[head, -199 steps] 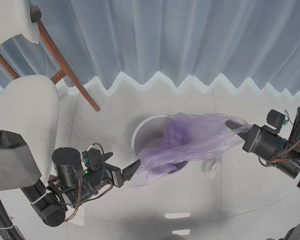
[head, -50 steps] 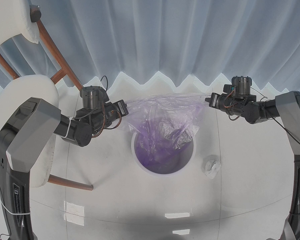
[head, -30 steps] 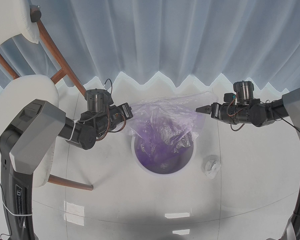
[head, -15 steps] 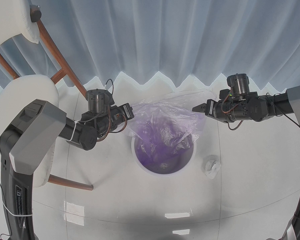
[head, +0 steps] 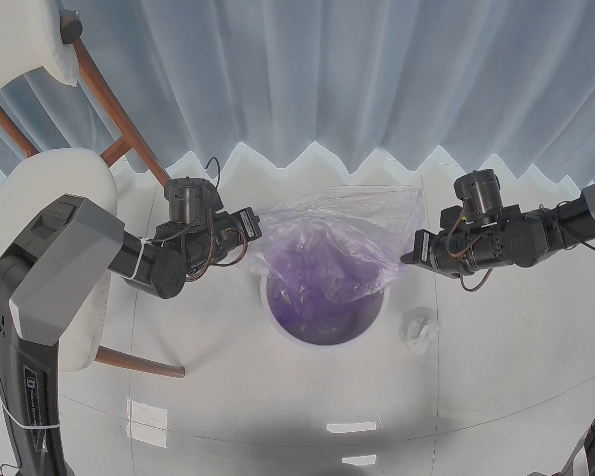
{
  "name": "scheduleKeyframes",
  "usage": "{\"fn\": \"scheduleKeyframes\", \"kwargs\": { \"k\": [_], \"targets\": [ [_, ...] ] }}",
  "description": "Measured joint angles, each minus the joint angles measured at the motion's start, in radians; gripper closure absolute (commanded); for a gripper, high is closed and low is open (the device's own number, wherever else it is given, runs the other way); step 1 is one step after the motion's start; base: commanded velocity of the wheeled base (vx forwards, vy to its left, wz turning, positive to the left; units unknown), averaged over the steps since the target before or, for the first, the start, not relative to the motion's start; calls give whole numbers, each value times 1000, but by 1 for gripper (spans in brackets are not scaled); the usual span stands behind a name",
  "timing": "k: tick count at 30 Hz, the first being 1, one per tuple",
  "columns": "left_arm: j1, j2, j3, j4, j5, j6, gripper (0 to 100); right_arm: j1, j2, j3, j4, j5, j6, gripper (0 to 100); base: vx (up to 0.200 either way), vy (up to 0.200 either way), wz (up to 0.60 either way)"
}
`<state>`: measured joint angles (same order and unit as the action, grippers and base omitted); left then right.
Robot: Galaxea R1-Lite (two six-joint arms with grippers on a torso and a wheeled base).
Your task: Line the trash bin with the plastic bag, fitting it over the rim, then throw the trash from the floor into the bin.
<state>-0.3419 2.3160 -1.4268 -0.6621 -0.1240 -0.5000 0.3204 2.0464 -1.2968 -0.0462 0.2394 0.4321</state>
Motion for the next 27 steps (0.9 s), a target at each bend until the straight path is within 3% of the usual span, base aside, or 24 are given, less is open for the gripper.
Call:
{"fn": "scheduleKeyframes", "kwargs": {
  "k": [6, 13, 22, 27],
  "targets": [
    [5, -3, 11, 36, -1, 19, 100, 15, -64, 191, -52, -1, 2, 100, 0, 0, 0],
    [33, -8, 30, 153, 6, 84, 100, 69, -117, 396, -215, 0, 10, 100, 0, 0, 0],
    [59, -43, 66, 274, 39, 142, 100, 246, -155, 527, -284, 0, 111, 100, 0, 0, 0],
    [63, -61, 84, 334, 60, 180, 100, 329, -160, 588, -287, -3, 127, 100, 0, 0, 0]
  ]
}}
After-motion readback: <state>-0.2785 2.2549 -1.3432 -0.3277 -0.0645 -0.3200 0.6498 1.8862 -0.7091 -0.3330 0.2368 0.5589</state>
